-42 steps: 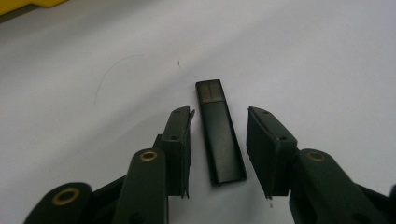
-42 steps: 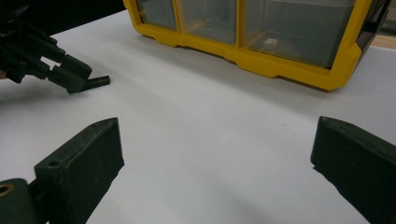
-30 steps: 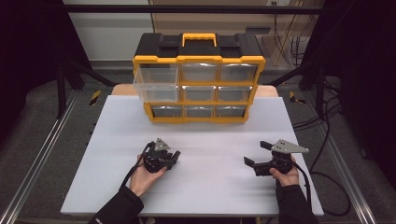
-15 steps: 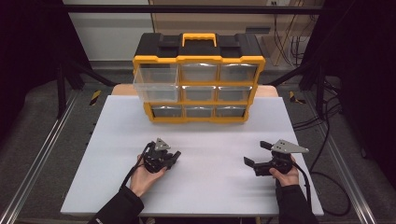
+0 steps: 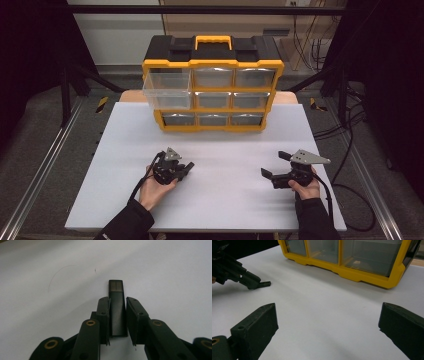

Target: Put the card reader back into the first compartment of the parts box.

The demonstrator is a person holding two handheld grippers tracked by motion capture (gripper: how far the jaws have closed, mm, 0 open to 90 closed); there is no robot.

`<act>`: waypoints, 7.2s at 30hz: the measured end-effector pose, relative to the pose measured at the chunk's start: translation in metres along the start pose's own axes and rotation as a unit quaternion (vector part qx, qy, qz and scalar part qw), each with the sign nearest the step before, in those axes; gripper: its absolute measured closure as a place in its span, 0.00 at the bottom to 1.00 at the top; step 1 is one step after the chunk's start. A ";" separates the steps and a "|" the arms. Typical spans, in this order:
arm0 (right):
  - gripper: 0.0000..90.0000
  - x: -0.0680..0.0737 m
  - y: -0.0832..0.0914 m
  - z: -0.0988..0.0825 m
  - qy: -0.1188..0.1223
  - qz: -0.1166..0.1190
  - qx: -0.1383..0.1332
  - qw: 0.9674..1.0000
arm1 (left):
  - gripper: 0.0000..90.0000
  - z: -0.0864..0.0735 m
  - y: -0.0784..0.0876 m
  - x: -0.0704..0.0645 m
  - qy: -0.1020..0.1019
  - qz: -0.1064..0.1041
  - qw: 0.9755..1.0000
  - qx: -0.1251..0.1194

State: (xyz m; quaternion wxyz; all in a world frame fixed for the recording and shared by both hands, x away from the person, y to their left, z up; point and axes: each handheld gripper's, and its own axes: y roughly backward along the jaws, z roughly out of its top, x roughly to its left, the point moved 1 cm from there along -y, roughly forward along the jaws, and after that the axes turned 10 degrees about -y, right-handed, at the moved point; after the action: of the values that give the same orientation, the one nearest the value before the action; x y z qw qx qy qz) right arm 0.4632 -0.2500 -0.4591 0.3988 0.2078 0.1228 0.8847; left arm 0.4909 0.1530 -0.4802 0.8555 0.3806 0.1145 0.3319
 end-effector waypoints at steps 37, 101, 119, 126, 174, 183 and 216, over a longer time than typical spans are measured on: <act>0.03 0.000 0.000 0.000 0.000 0.000 0.000 1.000 | 0.81 0.009 0.026 0.007 0.004 -0.007 1.000 -0.022; 0.03 -0.001 0.000 0.000 -0.001 -0.001 0.002 1.000 | 0.81 0.018 0.085 0.034 0.034 0.011 0.995 -0.088; 0.03 -0.001 0.000 0.000 -0.001 -0.002 0.002 1.000 | 0.81 0.020 0.107 0.042 0.039 0.019 0.993 -0.112; 0.03 -0.001 0.000 0.000 0.000 -0.002 0.003 1.000 | 0.81 0.023 0.114 0.040 0.037 0.023 0.992 -0.119; 0.03 -0.001 0.000 -0.001 0.000 -0.005 0.005 1.000 | 0.81 0.046 0.153 0.041 0.020 0.017 0.987 -0.157; 0.03 -0.001 -0.001 -0.001 0.000 -0.005 0.007 1.000 | 0.81 0.056 0.162 0.041 0.014 0.020 0.986 -0.162; 0.03 -0.001 0.000 -0.001 0.001 -0.004 0.003 1.000 | 0.81 0.087 0.195 0.045 -0.006 0.024 0.981 -0.191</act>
State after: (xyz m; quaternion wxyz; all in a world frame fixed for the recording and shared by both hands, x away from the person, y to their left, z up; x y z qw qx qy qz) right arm 0.4635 -0.2508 -0.4599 0.4013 0.2077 0.1271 0.8830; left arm 0.4698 0.2281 -0.2766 0.9046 0.2149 0.0349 0.3664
